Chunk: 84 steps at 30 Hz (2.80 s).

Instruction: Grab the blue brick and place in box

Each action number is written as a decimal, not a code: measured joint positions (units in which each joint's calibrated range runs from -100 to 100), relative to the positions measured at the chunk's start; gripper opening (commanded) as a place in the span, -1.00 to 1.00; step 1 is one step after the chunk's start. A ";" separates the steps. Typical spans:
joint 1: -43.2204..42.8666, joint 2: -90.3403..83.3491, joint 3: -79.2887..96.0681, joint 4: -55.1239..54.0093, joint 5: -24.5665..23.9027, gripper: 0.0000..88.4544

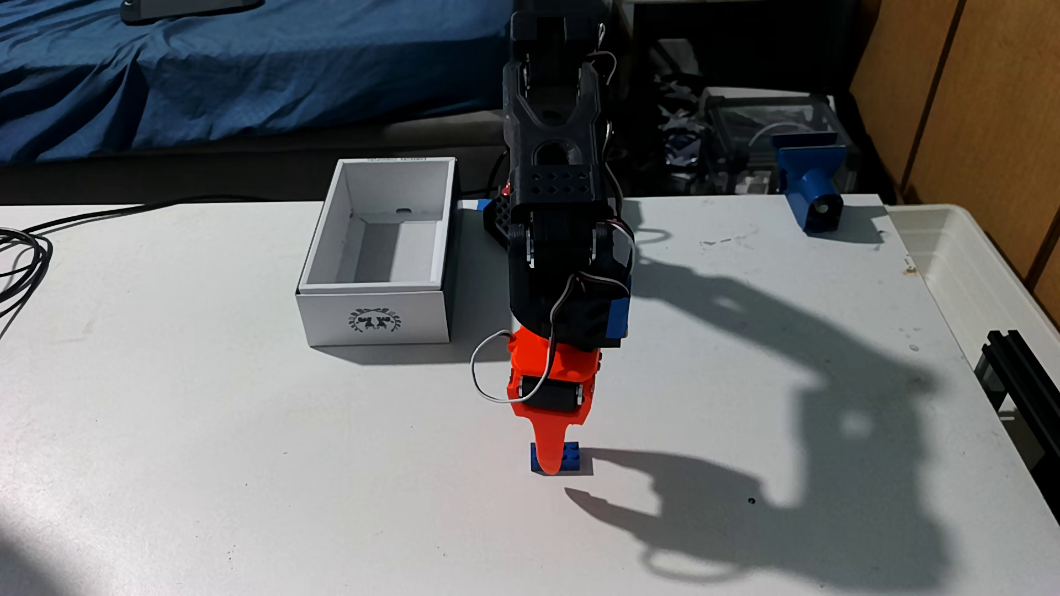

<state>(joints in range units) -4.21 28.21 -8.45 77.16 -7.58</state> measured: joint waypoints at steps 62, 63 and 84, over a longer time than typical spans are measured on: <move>-0.81 0.76 5.01 -6.15 5.37 -0.98; -0.81 0.76 5.01 -6.15 5.37 -0.98; 9.82 -8.61 1.52 8.87 8.37 -0.97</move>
<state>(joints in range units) 5.61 19.59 -6.93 86.03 0.79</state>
